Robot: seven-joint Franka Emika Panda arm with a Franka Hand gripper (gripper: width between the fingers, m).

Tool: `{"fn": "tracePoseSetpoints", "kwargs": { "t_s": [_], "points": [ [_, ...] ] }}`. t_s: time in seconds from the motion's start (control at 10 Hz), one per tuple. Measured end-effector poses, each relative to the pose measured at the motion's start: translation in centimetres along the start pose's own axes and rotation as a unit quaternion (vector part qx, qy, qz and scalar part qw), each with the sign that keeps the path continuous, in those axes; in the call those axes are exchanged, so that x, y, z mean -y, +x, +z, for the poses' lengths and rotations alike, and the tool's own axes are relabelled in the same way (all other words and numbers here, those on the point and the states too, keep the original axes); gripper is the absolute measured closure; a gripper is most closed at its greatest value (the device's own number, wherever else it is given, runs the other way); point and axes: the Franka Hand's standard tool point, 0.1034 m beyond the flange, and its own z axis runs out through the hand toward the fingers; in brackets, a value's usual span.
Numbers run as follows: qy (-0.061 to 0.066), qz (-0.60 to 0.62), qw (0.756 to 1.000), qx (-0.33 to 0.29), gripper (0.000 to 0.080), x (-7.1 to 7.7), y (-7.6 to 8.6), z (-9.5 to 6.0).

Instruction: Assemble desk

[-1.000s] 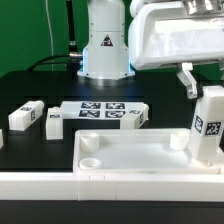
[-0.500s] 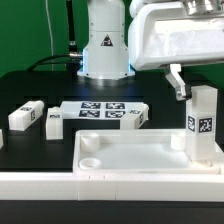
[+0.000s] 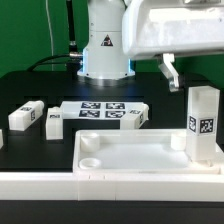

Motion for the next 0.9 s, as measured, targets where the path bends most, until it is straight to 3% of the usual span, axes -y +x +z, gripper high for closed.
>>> {"fn": "tracePoseSetpoints", "kwargs": {
  "t_s": [0.1,0.6,0.7,0.9],
  "points": [
    [0.001,-0.001,1.000,0.006,0.0150,0.1,0.4,-0.6],
    [0.003,0.003,1.000,0.029,0.0150,0.0,-0.3,-0.1],
    [0.011,0.008,0.996,0.087,0.0150,0.0,-1.3,0.1],
    [0.023,0.008,0.988,0.152,0.0150,0.4,-0.8,0.1]
  ]
}}
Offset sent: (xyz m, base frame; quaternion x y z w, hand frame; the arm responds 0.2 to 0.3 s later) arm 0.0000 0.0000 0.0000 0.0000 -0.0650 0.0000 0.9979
